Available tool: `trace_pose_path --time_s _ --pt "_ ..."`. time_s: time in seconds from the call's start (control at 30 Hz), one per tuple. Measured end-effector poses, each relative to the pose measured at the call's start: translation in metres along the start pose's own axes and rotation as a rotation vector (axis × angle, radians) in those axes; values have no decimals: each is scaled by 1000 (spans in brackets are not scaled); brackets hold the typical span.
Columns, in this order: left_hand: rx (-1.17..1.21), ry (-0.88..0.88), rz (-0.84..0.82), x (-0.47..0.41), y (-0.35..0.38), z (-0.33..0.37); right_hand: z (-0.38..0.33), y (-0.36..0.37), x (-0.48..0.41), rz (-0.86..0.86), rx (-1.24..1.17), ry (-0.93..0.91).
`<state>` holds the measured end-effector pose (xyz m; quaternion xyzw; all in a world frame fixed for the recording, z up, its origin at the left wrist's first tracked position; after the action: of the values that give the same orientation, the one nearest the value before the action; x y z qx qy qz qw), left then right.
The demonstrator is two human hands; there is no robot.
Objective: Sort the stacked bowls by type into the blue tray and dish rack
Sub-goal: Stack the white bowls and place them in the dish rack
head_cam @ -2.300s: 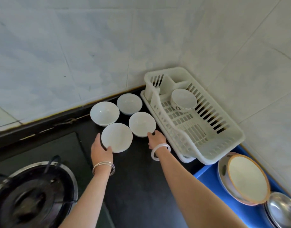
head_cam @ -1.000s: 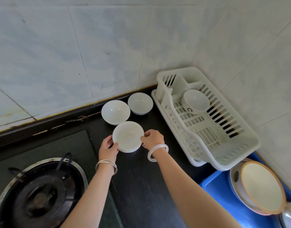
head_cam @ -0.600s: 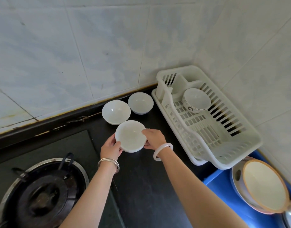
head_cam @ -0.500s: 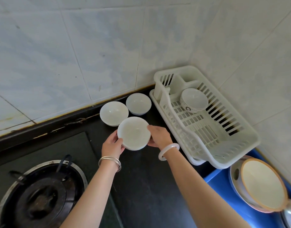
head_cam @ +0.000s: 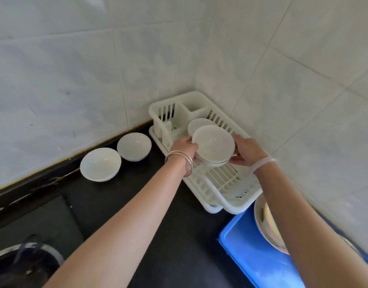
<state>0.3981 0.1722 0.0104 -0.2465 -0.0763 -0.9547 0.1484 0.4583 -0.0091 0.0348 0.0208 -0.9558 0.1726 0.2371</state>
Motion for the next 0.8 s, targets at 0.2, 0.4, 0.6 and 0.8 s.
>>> trace_pose_path --time_s 0.2,0.4,0.6,0.8 --pt "-242 -67 -90 -37 68 -12 42 -38 -43 25 -77 187" --pt "-254 -232 -125 -65 98 -45 67 -44 -70 36 -124 281" --pt "-355 -222 -181 -79 109 -57 89 -47 -84 72 -120 344" --pt "-305 -229 -205 -79 112 -60 97 -51 -93 57 -140 385"
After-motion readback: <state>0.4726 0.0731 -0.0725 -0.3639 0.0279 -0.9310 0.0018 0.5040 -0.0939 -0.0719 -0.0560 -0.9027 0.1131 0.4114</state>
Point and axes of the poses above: each hand's wrist, its own x-axis away from the middle knuckle, its own y-axis out of the palm, z = x × y, the point moved 8 cm from there along -x, towards the middle knuckle, and after that the axes turned 5 degrees about -x, right-handed, at the moved point
